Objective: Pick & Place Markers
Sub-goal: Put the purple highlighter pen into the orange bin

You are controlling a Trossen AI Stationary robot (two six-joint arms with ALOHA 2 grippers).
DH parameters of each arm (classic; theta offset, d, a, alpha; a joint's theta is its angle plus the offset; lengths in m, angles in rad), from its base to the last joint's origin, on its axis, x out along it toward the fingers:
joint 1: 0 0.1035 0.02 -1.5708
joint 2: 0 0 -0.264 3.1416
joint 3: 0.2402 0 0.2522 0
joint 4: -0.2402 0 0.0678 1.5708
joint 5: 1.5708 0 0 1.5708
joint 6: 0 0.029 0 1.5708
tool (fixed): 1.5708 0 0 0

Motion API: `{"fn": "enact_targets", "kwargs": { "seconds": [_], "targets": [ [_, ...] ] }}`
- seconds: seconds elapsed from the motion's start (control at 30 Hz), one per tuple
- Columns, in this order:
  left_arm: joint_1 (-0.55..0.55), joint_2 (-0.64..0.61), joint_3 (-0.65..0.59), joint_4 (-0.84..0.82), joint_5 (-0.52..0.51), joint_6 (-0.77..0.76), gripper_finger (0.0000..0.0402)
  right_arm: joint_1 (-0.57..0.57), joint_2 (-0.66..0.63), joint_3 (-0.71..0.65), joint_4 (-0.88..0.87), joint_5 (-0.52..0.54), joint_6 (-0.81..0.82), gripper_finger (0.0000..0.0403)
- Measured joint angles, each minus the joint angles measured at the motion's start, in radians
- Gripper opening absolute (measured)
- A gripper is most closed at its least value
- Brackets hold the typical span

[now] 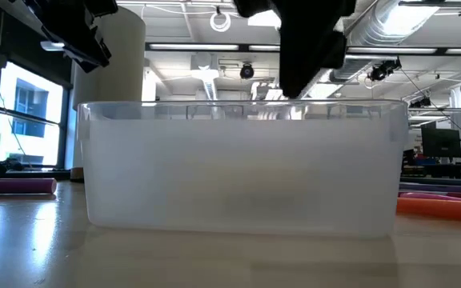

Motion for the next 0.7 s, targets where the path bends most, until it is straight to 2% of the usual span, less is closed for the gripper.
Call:
{"fn": "enact_targets", "kwargs": {
  "seconds": [0.1, 0.23, 0.33, 0.5, 0.7],
  "targets": [
    [0.000, 0.000, 0.000, 0.000, -0.011, -0.007, 0.0068, 0.014, -0.068, -0.026, 0.005, 0.080, -0.008, 0.0008],
    [0.000, 0.000, 0.000, 0.001, -0.039, -0.012, 0.0110, 0.026, -0.183, -0.119, 0.063, 0.152, -0.005, 0.0017],
    [0.000, 0.000, 0.000, 0.000, -0.059, -0.045, 0.0123, 0.026, -0.279, -0.250, 0.121, 0.175, 0.039, 0.0009],
    [-0.002, 0.007, 0.000, -0.035, -0.152, -0.271, 0.0126, 0.025, -0.454, -0.495, 0.244, 0.188, 0.150, 0.0005],
    [-0.003, 0.089, 0.001, -0.146, -0.107, -0.666, 0.0126, 0.025, -0.648, -0.711, 0.342, 0.191, 0.177, 0.0002]
  ]
}}
